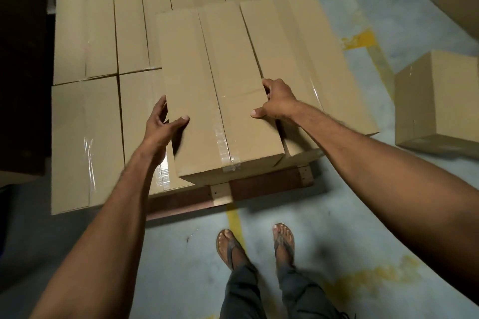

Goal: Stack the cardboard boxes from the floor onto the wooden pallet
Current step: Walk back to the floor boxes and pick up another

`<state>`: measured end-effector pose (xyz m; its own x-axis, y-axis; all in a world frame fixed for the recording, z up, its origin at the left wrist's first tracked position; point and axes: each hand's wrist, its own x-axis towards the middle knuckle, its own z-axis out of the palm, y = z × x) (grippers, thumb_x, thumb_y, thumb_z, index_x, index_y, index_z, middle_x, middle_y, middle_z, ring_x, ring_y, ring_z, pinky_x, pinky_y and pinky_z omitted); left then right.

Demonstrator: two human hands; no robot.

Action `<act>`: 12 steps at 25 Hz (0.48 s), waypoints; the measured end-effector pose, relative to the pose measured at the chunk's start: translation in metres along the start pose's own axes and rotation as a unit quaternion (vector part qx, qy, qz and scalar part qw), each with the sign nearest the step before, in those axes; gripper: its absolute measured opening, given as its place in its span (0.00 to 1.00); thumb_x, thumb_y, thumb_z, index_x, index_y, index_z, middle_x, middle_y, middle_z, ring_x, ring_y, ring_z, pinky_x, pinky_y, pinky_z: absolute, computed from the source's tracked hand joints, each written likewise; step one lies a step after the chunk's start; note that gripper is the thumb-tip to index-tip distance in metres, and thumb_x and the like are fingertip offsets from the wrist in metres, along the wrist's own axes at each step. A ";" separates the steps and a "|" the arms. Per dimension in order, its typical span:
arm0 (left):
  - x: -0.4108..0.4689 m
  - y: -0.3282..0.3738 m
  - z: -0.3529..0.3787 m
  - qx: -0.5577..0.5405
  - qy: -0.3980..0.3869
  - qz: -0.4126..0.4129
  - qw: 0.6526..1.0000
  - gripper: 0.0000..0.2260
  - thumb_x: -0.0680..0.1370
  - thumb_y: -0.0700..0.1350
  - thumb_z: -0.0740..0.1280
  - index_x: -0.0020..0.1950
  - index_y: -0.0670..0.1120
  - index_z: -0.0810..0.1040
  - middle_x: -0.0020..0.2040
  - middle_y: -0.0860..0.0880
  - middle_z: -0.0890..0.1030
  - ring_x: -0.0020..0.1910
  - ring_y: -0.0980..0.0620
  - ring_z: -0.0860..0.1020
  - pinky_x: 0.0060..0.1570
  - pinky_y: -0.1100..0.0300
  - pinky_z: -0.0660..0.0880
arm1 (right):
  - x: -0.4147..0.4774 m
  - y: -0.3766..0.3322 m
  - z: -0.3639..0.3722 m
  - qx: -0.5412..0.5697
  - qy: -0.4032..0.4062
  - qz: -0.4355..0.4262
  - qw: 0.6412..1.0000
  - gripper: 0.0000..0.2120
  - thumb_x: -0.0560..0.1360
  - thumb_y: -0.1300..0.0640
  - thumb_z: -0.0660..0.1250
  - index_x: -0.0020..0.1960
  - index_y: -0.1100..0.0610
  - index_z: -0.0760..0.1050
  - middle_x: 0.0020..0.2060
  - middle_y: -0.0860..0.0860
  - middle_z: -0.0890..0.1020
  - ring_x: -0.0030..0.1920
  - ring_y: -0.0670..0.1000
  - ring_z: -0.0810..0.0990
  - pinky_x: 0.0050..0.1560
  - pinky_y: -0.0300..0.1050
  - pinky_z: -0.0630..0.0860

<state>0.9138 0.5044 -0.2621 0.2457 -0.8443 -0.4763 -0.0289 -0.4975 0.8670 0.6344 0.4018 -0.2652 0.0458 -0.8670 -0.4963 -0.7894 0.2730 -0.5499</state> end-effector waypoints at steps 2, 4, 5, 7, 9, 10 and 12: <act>0.005 -0.004 0.001 -0.006 -0.006 0.002 1.000 0.36 0.78 0.33 0.72 0.82 0.51 0.62 0.66 0.59 0.71 0.56 0.74 0.72 0.57 0.75 0.69 | -0.003 -0.003 0.000 -0.013 0.010 -0.004 1.000 0.51 0.63 0.50 0.86 0.79 0.55 0.65 0.69 0.53 0.71 0.71 0.55 0.69 0.73 0.52 0.70; 0.007 -0.009 0.002 -0.009 -0.005 0.005 1.000 0.36 0.78 0.33 0.71 0.82 0.51 0.61 0.67 0.58 0.70 0.59 0.69 0.71 0.56 0.76 0.69 | 0.001 0.001 0.001 -0.029 0.015 -0.010 0.999 0.51 0.64 0.51 0.85 0.80 0.55 0.63 0.70 0.53 0.70 0.73 0.55 0.66 0.73 0.49 0.69; 0.008 -0.012 0.002 -0.012 -0.006 0.006 1.000 0.36 0.78 0.33 0.71 0.82 0.51 0.61 0.68 0.58 0.70 0.59 0.69 0.71 0.57 0.76 0.70 | 0.002 0.002 0.003 -0.035 0.017 -0.012 0.999 0.51 0.65 0.51 0.85 0.81 0.55 0.63 0.70 0.53 0.69 0.73 0.55 0.65 0.73 0.49 0.68; 0.008 -0.018 0.004 -0.019 -0.005 0.005 1.000 0.36 0.79 0.32 0.70 0.82 0.50 0.59 0.70 0.56 0.70 0.61 0.67 0.72 0.60 0.73 0.72 | 0.004 0.003 0.006 -0.047 0.019 -0.018 0.999 0.51 0.66 0.51 0.84 0.81 0.55 0.62 0.71 0.53 0.68 0.73 0.55 0.63 0.73 0.48 0.66; 0.009 -0.022 0.003 -0.028 -0.004 0.008 1.000 0.37 0.79 0.32 0.70 0.83 0.49 0.58 0.73 0.55 0.68 0.69 0.62 0.69 0.64 0.71 0.71 | 0.004 0.002 0.008 -0.057 0.023 -0.018 0.998 0.51 0.66 0.51 0.84 0.81 0.55 0.62 0.71 0.53 0.67 0.73 0.55 0.63 0.73 0.47 0.66; 0.011 -0.024 0.003 -0.033 -0.006 0.009 0.999 0.37 0.79 0.32 0.70 0.83 0.50 0.58 0.75 0.54 0.67 0.72 0.59 0.67 0.67 0.68 0.70 | 0.004 0.002 0.008 -0.058 0.027 -0.016 0.998 0.50 0.65 0.51 0.84 0.80 0.56 0.62 0.71 0.53 0.67 0.73 0.55 0.63 0.72 0.47 0.66; 0.013 -0.027 0.002 -0.039 -0.008 0.009 0.999 0.38 0.78 0.33 0.71 0.83 0.50 0.58 0.79 0.52 0.66 0.76 0.56 0.64 0.74 0.61 0.66 | 0.003 0.004 0.009 -0.052 0.026 -0.009 0.998 0.50 0.65 0.52 0.85 0.80 0.56 0.63 0.71 0.53 0.67 0.73 0.54 0.63 0.72 0.47 0.66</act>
<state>0.9160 0.5065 -0.2924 0.2300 -0.8564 -0.4622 0.0416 -0.4659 0.8839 0.6372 0.4039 -0.2747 0.0308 -0.8929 -0.4491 -0.8477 0.2148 -0.4851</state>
